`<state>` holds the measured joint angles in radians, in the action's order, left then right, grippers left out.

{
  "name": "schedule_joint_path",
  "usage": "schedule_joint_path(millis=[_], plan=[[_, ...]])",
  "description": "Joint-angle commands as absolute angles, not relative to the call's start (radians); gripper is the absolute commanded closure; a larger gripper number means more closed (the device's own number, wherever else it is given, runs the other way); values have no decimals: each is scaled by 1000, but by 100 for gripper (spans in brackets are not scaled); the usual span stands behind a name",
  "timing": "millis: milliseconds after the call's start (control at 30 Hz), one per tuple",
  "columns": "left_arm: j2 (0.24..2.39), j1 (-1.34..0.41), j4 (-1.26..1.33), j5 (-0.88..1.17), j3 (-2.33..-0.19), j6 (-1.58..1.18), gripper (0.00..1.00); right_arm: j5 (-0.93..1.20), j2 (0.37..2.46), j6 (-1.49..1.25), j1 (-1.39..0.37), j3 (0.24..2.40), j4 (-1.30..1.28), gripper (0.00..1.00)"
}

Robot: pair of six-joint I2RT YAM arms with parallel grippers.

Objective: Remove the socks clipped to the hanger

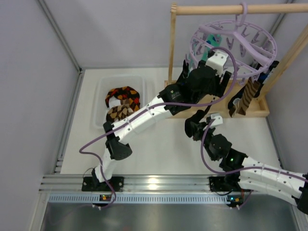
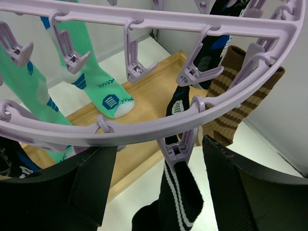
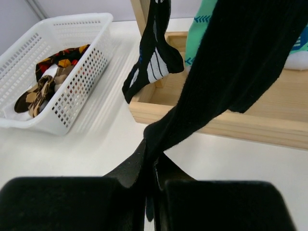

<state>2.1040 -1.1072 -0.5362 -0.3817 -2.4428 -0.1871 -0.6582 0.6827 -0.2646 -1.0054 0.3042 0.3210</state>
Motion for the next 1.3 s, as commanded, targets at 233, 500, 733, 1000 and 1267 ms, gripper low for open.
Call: schedule_joint_path(millis=[233,500,733,1000,1267], plan=[[2031,-1118,-472,-341,-2413,-262,23,-690,680,-264,-1028,356,308,100],[1930,-1149,-474,-458,-2298,-296,23,-709,655,-256,-1028,359,287,100],[1888,-1167,-474,-420,-2279,-310,23,-712,661,-256,-1028,364,285,100],[1962,-1173,-472,-443,-2364,-267,25,-701,655,-261,-1028,370,278,100],[2059,-1172,-468,-417,-2459,-232,30,-696,661,-255,-1028,380,268,100]])
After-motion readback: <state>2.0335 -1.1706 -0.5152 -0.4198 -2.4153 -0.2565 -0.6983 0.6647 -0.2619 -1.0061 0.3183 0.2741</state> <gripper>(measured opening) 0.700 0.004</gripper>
